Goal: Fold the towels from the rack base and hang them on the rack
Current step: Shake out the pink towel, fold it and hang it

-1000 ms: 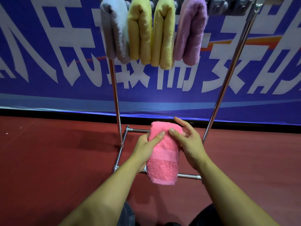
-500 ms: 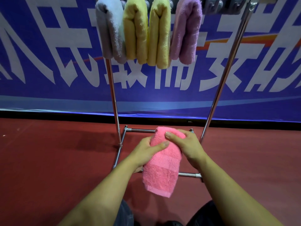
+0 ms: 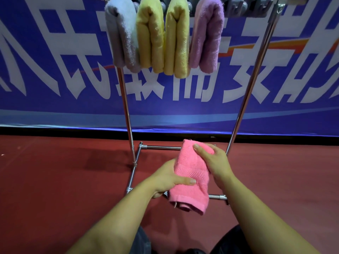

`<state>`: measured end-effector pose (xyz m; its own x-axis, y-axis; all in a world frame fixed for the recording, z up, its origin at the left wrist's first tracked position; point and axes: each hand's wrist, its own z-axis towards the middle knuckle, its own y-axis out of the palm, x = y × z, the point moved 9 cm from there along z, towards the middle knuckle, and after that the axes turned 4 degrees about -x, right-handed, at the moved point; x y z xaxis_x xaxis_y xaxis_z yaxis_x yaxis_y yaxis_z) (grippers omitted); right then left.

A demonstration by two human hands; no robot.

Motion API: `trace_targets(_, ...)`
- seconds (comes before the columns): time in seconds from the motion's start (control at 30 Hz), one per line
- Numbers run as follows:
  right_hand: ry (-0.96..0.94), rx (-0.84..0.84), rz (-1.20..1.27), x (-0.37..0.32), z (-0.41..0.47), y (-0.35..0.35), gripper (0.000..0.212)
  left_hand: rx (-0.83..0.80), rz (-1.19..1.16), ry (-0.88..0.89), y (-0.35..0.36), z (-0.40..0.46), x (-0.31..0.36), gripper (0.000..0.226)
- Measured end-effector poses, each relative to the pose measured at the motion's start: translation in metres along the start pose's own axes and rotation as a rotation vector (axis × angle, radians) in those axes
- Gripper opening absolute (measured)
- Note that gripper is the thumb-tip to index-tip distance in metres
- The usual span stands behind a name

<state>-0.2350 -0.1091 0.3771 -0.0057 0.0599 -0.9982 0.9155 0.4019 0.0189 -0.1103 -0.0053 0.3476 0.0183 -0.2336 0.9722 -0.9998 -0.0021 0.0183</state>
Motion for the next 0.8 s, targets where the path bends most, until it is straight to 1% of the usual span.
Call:
trace_targets(0.07,-0.028,0.030,-0.068,0.002,0.004,-0.002,0.041,0.136,0.041,-0.027,-0.018,0.004,-0.011,0.070)
trace_targets(0.1,-0.038,0.045,-0.084,0.003,0.005,-0.002,0.046,0.229,0.076,-0.039,-0.029,0.005,-0.015,0.072)
trace_targets(0.13,-0.042,0.051,-0.103,0.004,0.005,-0.001,0.048,0.330,0.108,-0.050,-0.040,0.005,-0.018,0.074)
trace_targets(0.2,-0.032,0.010,-0.156,0.009,0.005,0.007,0.038,0.495,0.145,-0.066,-0.059,0.001,-0.020,0.074)
trace_targets(0.27,0.023,-0.110,-0.193,0.017,0.003,0.025,0.026,0.578,0.147,-0.077,-0.067,-0.002,-0.020,0.070)
trace_targets(0.3,0.063,-0.174,-0.194,0.022,0.001,0.035,0.025,0.597,0.155,-0.078,-0.068,-0.004,-0.019,0.067)
trace_targets(0.37,0.115,-0.263,-0.190,0.031,-0.004,0.053,0.029,0.595,0.193,-0.067,-0.065,-0.005,-0.014,0.061)
trace_targets(0.47,0.106,-0.303,-0.206,0.034,-0.006,0.065,0.035,0.471,0.196,-0.027,-0.047,0.000,-0.007,0.052)
trace_targets(0.53,0.077,-0.316,-0.212,0.031,-0.007,0.066,0.029,0.344,0.116,-0.016,-0.033,0.005,-0.007,0.055)
trace_targets(0.63,0.015,-0.297,-0.247,0.023,-0.008,0.060,0.023,0.166,-0.070,-0.026,-0.012,0.007,-0.004,0.057)
trace_targets(0.67,0.003,-0.288,-0.248,0.022,-0.008,0.059,0.023,0.144,-0.117,-0.029,-0.009,0.007,-0.003,0.055)
trace_targets(0.73,-0.026,-0.259,-0.266,0.020,-0.006,0.055,0.023,0.158,-0.212,-0.038,-0.008,0.009,-0.003,0.047)
trace_targets(0.8,-0.058,-0.215,-0.292,0.018,-0.004,0.051,0.021,0.214,-0.218,-0.038,-0.011,0.008,-0.002,0.031)
